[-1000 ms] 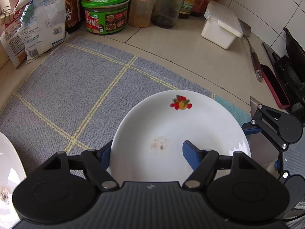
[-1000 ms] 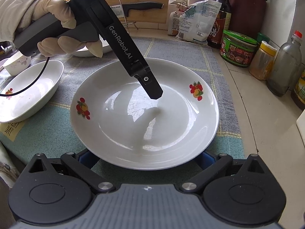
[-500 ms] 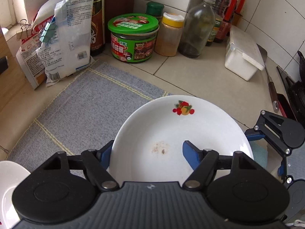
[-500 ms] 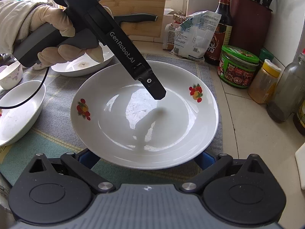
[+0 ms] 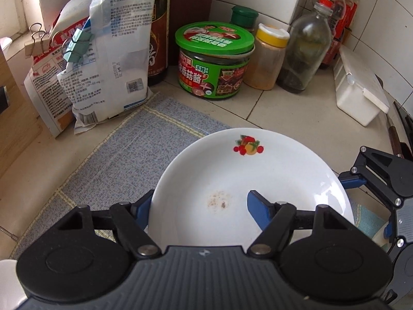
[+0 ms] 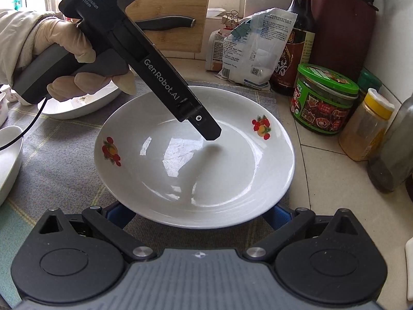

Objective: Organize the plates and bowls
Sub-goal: 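Lift the plate with the left gripper and carry it toward the green jar, then lower the plate onto the towel and open the left gripper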

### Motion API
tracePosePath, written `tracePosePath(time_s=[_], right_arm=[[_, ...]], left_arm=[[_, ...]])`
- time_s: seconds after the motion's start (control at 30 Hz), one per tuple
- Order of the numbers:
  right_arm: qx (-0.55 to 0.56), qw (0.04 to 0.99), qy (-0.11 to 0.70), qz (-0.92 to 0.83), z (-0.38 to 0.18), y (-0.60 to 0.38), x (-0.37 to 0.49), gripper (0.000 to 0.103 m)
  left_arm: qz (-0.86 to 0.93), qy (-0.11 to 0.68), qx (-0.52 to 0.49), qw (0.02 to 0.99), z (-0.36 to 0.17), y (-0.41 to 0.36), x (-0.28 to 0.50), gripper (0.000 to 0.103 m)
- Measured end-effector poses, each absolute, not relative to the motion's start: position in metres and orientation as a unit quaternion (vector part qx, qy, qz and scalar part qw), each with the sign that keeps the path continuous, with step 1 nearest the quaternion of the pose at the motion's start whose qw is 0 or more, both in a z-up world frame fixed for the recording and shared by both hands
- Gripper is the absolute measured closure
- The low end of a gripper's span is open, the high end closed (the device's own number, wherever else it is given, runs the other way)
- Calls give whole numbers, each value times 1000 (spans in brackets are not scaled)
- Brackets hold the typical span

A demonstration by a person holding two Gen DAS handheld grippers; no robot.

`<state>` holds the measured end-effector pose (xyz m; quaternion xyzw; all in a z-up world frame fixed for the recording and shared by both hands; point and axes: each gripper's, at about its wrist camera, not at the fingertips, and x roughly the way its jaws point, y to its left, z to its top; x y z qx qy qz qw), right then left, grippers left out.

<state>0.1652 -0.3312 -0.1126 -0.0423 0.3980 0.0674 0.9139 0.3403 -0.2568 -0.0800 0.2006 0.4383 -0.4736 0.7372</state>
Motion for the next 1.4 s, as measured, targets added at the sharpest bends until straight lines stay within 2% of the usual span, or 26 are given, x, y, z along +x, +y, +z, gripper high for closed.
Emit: tracePosePath(time_s=[0.63, 0.77, 0.83, 1.13, 1.4], right_arm=[[-40, 916, 396, 50, -124, -335, 180, 0], [-44, 915, 399, 48, -127, -333, 179, 0], [-42, 913, 402, 49, -127, -334, 177, 0], [-32, 912, 407, 28, -114, -333, 161, 0], [-42, 919, 392, 25, -91, -319, 129, 0]], left_arm=[[-470, 435, 196, 743, -87, -262, 351, 29], [-466, 425, 200, 749, -84, -262, 347, 20], [-462, 415, 207, 756, -80, -261, 344, 19], [-442, 393, 210, 779, -45, -237, 321, 19], [-426, 354, 188, 811, 7, -194, 269, 18]])
